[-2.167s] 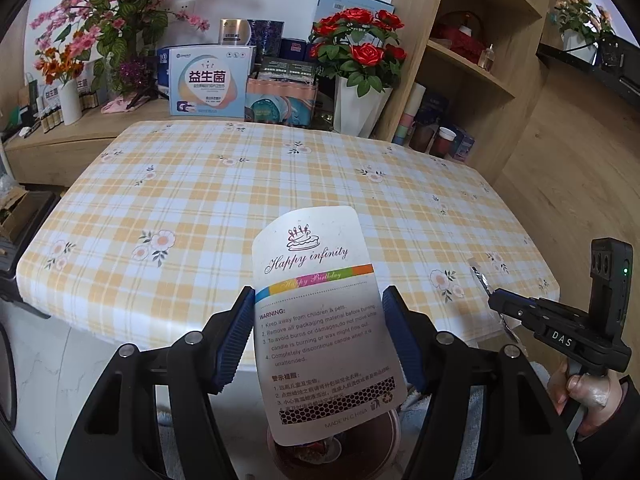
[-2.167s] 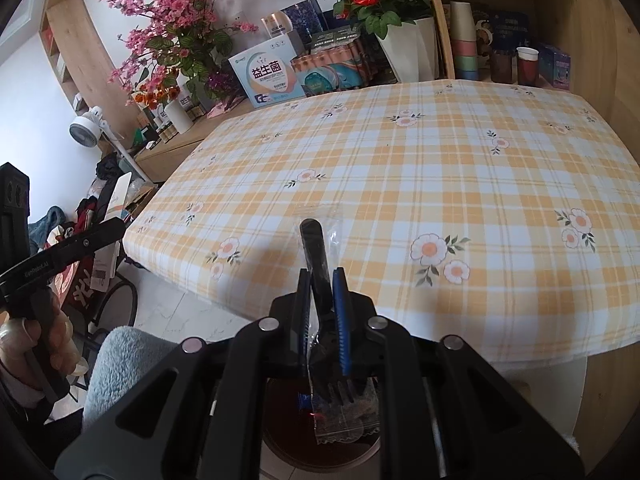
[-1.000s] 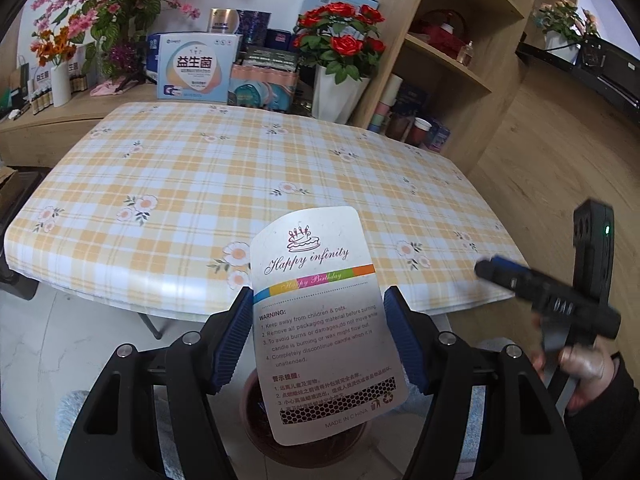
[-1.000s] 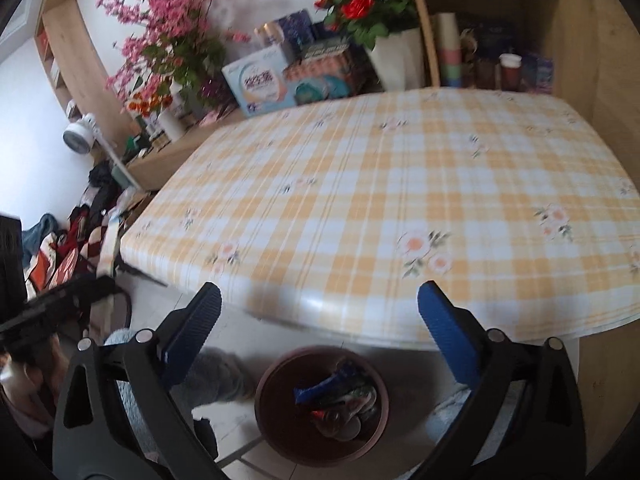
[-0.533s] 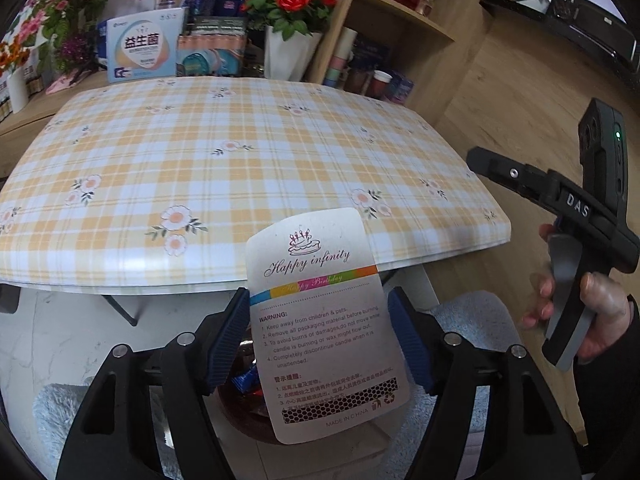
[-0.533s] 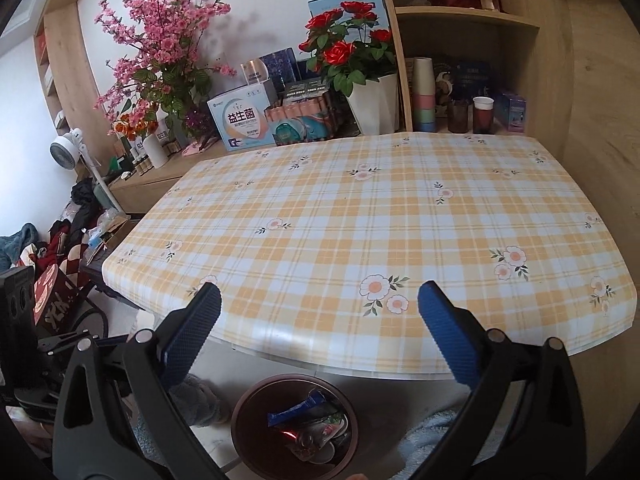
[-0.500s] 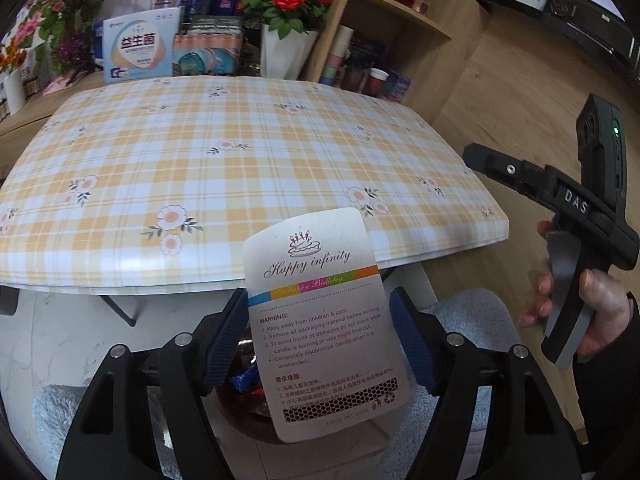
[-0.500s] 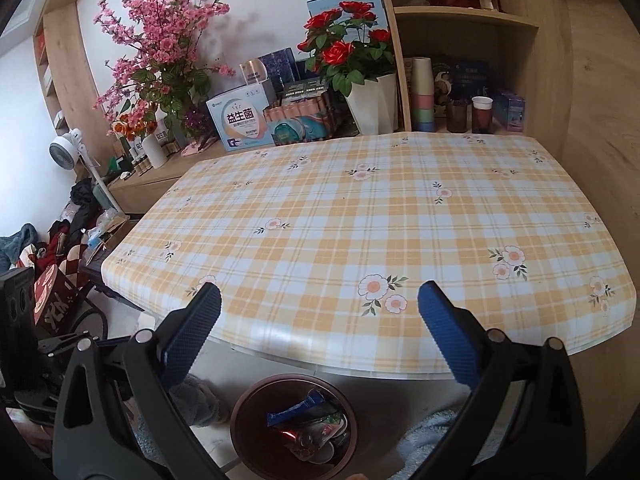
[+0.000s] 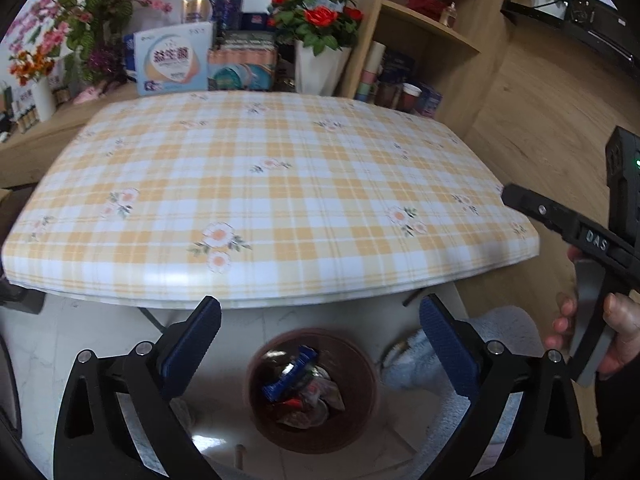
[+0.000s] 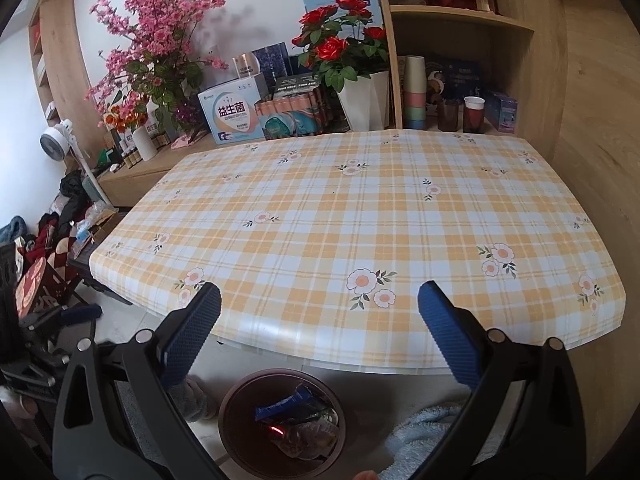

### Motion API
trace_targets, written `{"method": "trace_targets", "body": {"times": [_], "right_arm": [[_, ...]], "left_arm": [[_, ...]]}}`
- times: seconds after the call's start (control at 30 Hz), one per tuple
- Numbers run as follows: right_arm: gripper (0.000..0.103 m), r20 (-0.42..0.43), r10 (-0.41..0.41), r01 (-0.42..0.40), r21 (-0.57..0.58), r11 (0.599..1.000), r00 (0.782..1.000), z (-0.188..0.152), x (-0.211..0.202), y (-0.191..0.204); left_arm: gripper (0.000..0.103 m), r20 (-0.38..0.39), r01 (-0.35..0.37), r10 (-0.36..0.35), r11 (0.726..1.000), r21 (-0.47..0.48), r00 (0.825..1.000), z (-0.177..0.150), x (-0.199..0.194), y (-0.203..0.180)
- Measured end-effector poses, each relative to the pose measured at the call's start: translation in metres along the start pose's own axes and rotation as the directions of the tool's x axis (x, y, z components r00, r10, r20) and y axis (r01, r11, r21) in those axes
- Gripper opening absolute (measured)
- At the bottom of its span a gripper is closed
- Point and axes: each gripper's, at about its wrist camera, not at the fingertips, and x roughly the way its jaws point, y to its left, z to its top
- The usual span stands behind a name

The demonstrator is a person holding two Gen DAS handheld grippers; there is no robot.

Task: Collect trash

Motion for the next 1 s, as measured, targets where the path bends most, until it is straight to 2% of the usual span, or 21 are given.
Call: {"method": "trace_targets", "body": {"times": [0.07, 0.2, 0.37, 0.53, 0.8, 1.0], "right_arm": [[0.097, -0.001, 0.001, -0.001, -0.019, 1.000, 1.000, 0.001, -0.001, 0.005], [0.097, -0.010, -0.001, 0.000, -0.039, 0.999, 1.000, 0.009, -0.007, 0.014], [0.097, 0.004, 0.004, -0.004, -0.037, 0.999, 1.000, 0.024, -0.021, 0.020], [0.097, 0.077, -0.039, 0.044, -0.069, 0.997, 0.996, 0.047, -0.051, 0.032], [0.097, 0.183, -0.081, 0.094, -0.065, 0.993, 0.980, 0.081, -0.095, 0.040], [0.097, 0.223, -0.102, 0.122, -0.075, 0.990, 0.969, 0.093, -0.113, 0.043]], "left_arm": [[0.097, 0.043, -0.058, 0.058, 0.998, 0.006, 0.997, 0.005, -0.008, 0.004], [0.097, 0.115, -0.121, 0.120, 0.993, 0.006, 0.986, 0.019, -0.027, 0.009], [0.097, 0.191, -0.148, 0.145, 0.989, 0.002, 0.971, 0.036, -0.049, 0.013], [0.097, 0.254, -0.210, 0.192, 0.977, 0.044, 0.948, 0.063, -0.076, 0.008], [0.097, 0.405, -0.260, 0.197, 0.960, 0.106, 0.893, 0.103, -0.132, -0.014], [0.097, 0.469, -0.268, 0.182, 0.956, 0.123, 0.864, 0.113, -0.156, -0.028]]}}
